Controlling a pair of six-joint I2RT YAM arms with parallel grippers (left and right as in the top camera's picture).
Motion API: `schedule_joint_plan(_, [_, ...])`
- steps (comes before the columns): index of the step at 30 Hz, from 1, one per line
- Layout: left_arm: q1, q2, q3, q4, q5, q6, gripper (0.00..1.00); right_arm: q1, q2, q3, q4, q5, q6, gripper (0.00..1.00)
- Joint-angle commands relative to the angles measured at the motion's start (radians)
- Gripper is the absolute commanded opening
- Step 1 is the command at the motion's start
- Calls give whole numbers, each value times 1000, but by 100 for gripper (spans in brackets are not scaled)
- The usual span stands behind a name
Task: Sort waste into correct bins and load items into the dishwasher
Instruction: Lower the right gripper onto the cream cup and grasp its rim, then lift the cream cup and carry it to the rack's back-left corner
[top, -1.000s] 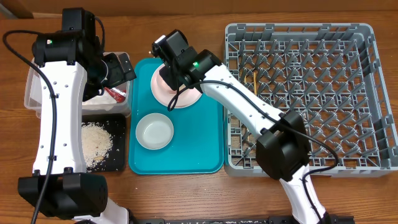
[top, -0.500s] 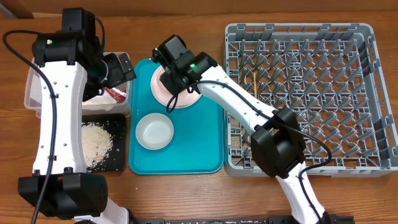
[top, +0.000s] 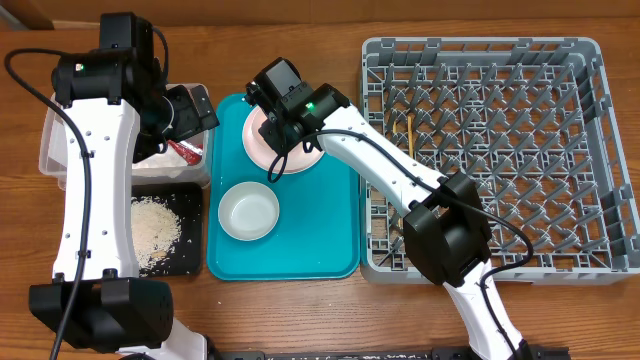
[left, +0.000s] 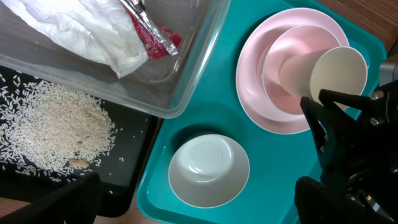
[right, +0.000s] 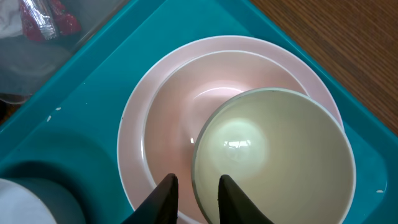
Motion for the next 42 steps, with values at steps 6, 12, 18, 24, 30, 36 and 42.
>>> schedule_joint_plan(6, [0,-6,-2,2,-3,8,100,2,0,-3,-10,-6,2,19])
schedule_joint_plan(12, [0,-6,-2,2,-3,8,100,2,19,-3,-10,-5,2,19])
schedule_joint_plan(18, [0,-6,-2,2,-3,8,100,2,20,-3,5,-5,3,15])
schedule_joint_plan(24, [0,-6,-1,2,-3,8,100,1,20,-3,-3,5,2,6])
schedule_joint_plan(30, [0,-6,-2,2,-3,8,100,1,11,41,-5,8,43,4])
schedule_joint_plan(36, [0,-6,-1,2,-3,8,100,-3,-63,229,-89,-21,63,4])
schedule_joint_plan(42, [0,-6,-2,2,-3,8,100,-86,-169,385,-184,-171,127,4])
